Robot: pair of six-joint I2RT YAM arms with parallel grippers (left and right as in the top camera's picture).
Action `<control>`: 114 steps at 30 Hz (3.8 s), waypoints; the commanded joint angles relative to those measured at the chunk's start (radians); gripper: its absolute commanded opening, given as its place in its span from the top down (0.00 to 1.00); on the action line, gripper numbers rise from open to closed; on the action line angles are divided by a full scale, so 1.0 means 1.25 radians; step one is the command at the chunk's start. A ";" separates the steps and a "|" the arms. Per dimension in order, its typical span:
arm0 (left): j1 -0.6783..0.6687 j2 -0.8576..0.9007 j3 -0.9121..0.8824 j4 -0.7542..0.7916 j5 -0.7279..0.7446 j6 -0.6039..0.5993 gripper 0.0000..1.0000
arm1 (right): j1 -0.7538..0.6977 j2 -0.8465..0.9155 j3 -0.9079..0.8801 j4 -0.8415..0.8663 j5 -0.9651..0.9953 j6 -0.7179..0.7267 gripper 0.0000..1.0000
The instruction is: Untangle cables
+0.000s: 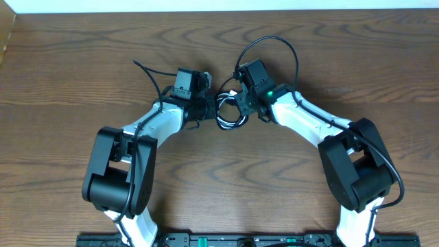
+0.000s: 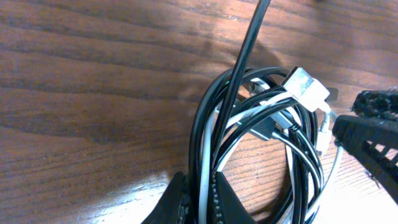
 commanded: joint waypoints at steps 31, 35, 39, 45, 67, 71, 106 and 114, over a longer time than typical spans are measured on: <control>-0.004 0.013 0.003 -0.023 0.069 -0.010 0.92 | 0.003 0.008 -0.045 0.038 0.006 0.060 0.72; -0.004 0.013 0.003 -0.023 0.069 -0.010 0.92 | 0.003 0.008 -0.045 0.038 0.007 0.060 0.80; -0.004 0.013 0.003 -0.023 0.069 -0.010 0.92 | 0.003 0.008 -0.045 0.038 0.015 0.061 0.96; -0.004 0.013 0.003 -0.023 0.043 -0.010 0.92 | 0.003 0.000 -0.045 0.010 0.064 0.079 0.99; -0.004 0.013 0.003 -0.023 0.014 -0.010 0.89 | -0.001 -0.030 -0.040 -0.167 0.114 0.185 0.99; -0.007 0.013 0.003 -0.031 0.033 -0.009 0.72 | -0.003 -0.030 -0.040 -0.057 0.114 0.143 0.99; -0.052 0.013 0.003 -0.046 -0.050 0.050 0.64 | -0.028 -0.030 -0.040 -0.286 0.067 0.204 0.96; -0.052 0.014 0.003 -0.046 -0.050 0.050 0.64 | -0.028 -0.030 -0.038 -0.305 0.060 0.203 0.84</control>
